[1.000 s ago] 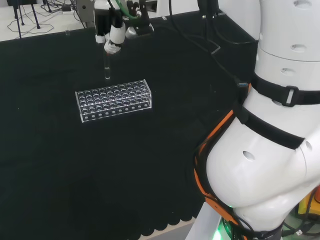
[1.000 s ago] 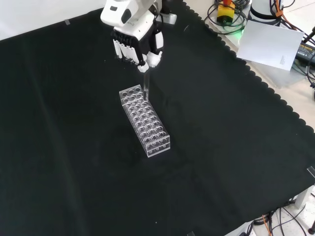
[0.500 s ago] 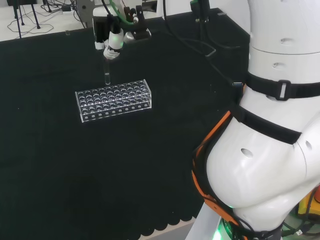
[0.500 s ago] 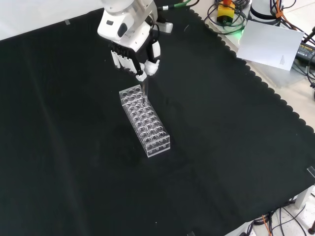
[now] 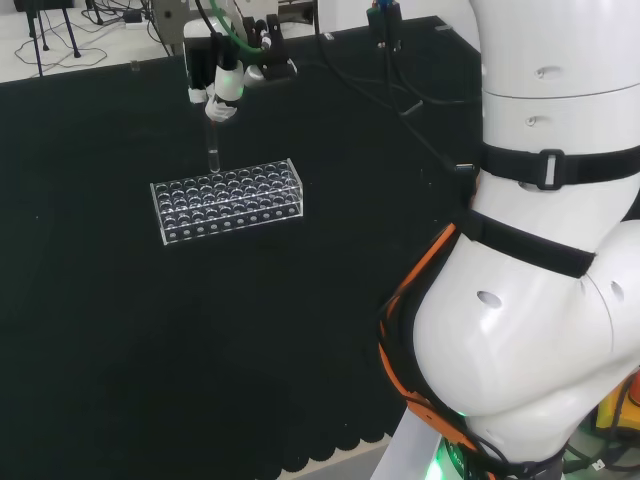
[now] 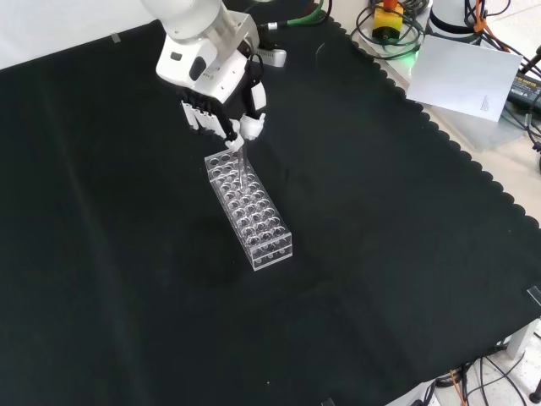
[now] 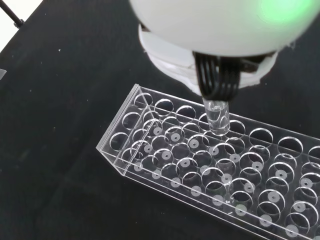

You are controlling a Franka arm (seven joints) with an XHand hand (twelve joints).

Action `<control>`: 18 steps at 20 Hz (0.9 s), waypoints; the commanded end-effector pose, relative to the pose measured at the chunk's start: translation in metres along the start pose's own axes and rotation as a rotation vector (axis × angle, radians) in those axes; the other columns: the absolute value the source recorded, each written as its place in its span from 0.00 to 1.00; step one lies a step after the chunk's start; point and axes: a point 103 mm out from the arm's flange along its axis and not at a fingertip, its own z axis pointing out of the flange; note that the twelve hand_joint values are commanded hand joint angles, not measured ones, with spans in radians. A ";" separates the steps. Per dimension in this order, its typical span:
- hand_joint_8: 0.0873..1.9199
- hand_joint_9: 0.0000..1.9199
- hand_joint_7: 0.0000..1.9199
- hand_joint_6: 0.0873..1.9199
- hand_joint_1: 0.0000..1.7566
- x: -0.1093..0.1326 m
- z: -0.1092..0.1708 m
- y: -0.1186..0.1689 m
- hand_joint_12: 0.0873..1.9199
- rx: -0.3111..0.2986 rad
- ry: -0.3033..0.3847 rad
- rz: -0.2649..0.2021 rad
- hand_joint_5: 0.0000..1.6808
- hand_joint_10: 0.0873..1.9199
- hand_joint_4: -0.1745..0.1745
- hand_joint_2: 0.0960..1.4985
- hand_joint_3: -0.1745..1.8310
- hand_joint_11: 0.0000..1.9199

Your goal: Put the test tube back in the rack.

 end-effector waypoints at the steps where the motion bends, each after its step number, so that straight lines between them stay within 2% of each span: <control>1: 0.15 0.76 0.83 0.03 0.83 -0.003 -0.001 0.001 0.57 0.018 0.016 0.004 0.90 0.12 0.00 0.27 0.49 0.61; 6: 0.10 0.79 0.85 0.09 0.83 -0.001 -0.003 0.001 0.57 0.033 0.015 -0.002 0.90 0.06 0.00 0.25 0.51 0.61; 18: 0.12 0.80 0.84 0.11 0.83 0.000 -0.004 0.002 0.57 0.092 0.000 -0.020 0.90 0.05 0.00 0.24 0.52 0.61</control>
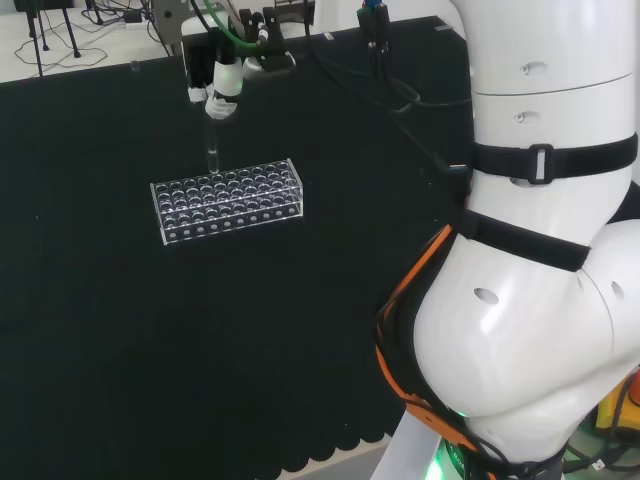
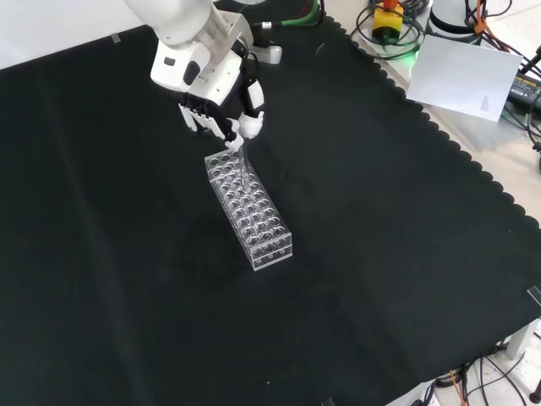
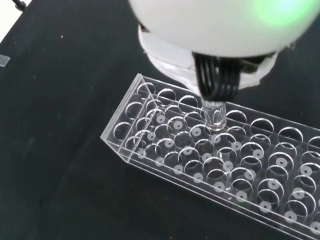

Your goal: Put the test tube back in the rack.

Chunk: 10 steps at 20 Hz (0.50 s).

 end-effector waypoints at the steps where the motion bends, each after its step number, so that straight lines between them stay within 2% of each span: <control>1: 0.12 0.80 0.84 0.11 0.83 0.000 0.002 0.000 0.57 0.028 -0.006 -0.010 0.90 0.05 0.00 0.24 0.52 0.61; 10: 0.12 0.80 0.84 0.11 0.83 0.003 0.007 0.001 0.57 0.039 0.010 -0.021 0.90 0.04 0.00 0.24 0.52 0.60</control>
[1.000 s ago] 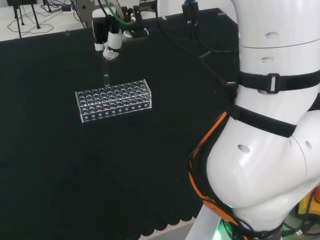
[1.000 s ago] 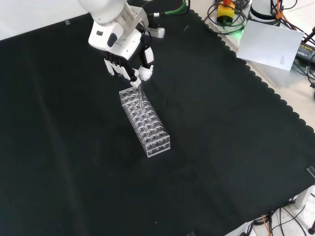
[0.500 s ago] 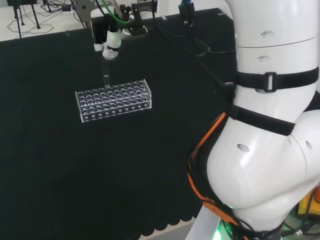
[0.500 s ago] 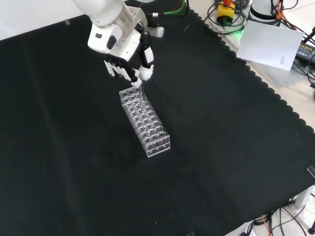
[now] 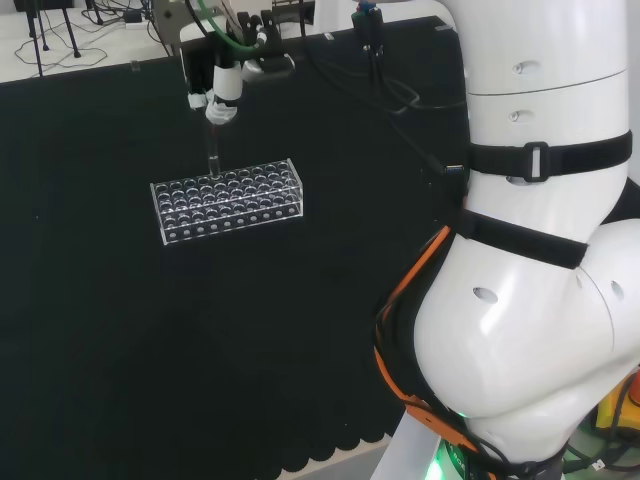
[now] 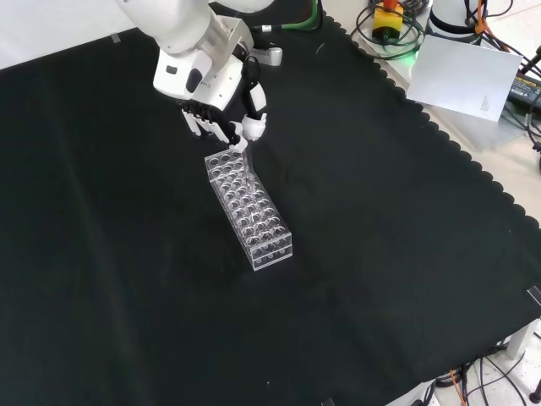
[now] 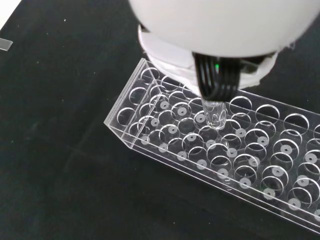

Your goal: Put the test tube back in the rack.

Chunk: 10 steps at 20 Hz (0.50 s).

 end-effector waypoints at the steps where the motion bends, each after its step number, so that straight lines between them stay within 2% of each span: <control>1: 0.12 0.80 0.84 0.11 0.83 0.001 0.002 0.000 0.58 0.003 0.010 -0.007 0.90 0.04 0.00 0.24 0.52 0.60; 10: 0.13 0.80 0.84 0.11 0.83 0.000 0.014 0.010 0.58 0.023 0.000 -0.002 0.89 0.04 0.00 0.24 0.52 0.60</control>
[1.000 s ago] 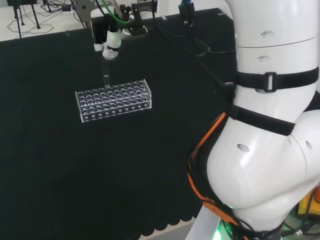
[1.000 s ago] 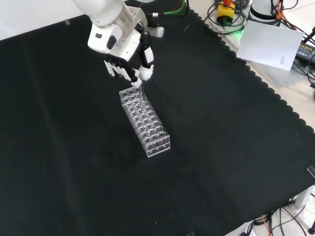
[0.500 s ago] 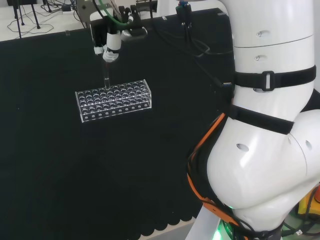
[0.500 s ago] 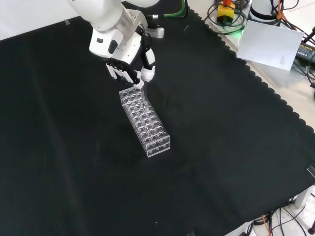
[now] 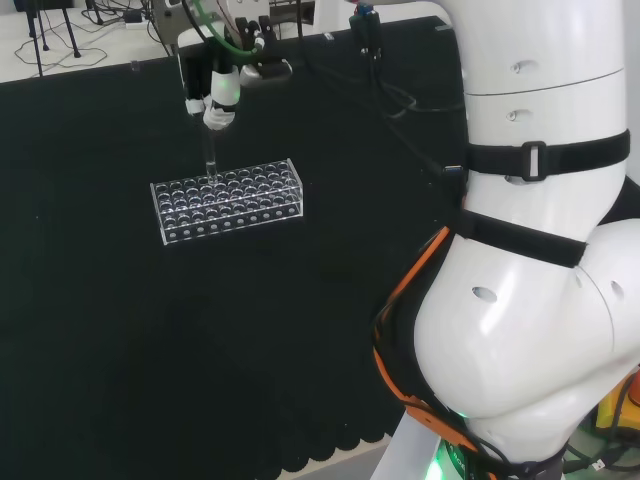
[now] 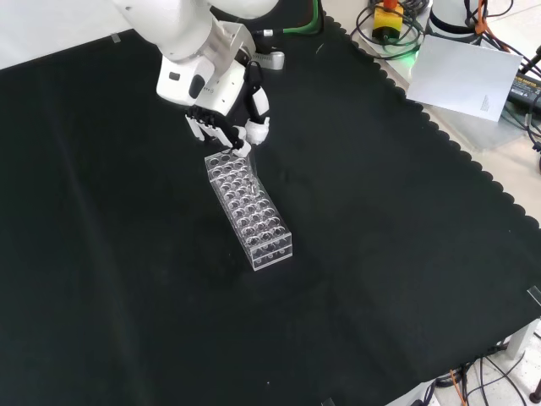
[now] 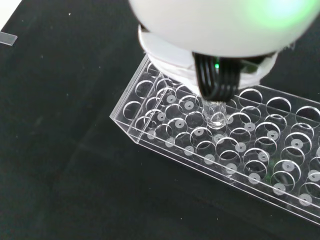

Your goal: Put the test tube back in the rack.

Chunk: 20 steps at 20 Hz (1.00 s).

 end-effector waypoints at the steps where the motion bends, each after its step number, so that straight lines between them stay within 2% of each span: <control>1: 0.13 0.80 0.84 0.11 0.83 -0.005 0.006 0.005 0.58 0.011 -0.013 0.010 0.89 0.04 0.00 0.24 0.52 0.60; 9: 0.13 0.80 0.84 0.11 0.83 -0.015 0.005 0.005 0.58 0.015 -0.022 0.029 0.89 0.04 0.00 0.24 0.52 0.60; 20: 0.13 0.80 0.84 0.12 0.83 -0.012 0.002 0.009 0.58 0.006 -0.003 0.009 0.89 0.04 0.00 0.24 0.52 0.60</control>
